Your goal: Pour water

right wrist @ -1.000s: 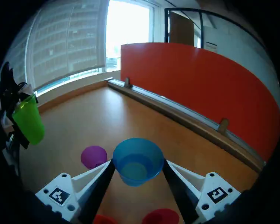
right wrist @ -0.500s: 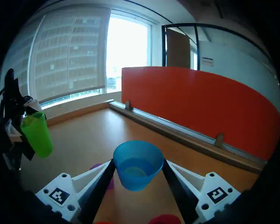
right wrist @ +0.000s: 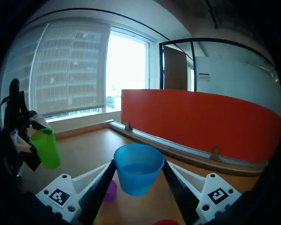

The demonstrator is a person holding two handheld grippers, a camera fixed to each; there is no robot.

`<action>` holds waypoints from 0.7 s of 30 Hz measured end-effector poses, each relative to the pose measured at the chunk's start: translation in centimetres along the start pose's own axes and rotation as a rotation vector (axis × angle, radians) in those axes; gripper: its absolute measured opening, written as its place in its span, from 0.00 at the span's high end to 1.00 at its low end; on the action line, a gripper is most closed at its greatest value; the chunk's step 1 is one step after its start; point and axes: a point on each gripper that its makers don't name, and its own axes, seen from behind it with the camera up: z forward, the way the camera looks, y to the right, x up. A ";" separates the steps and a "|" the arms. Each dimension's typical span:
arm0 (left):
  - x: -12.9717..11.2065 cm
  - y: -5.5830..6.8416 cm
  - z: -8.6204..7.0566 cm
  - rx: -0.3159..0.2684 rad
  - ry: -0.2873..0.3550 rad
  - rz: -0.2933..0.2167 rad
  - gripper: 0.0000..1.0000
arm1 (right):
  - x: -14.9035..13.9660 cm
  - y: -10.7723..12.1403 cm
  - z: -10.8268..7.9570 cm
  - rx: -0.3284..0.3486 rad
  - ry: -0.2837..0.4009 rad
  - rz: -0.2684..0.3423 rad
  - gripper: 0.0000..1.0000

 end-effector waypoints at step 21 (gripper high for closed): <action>0.8 0.8 -0.4 0.001 0.019 -0.006 0.12 | 3.4 -1.3 -2.6 0.005 0.155 -0.026 0.08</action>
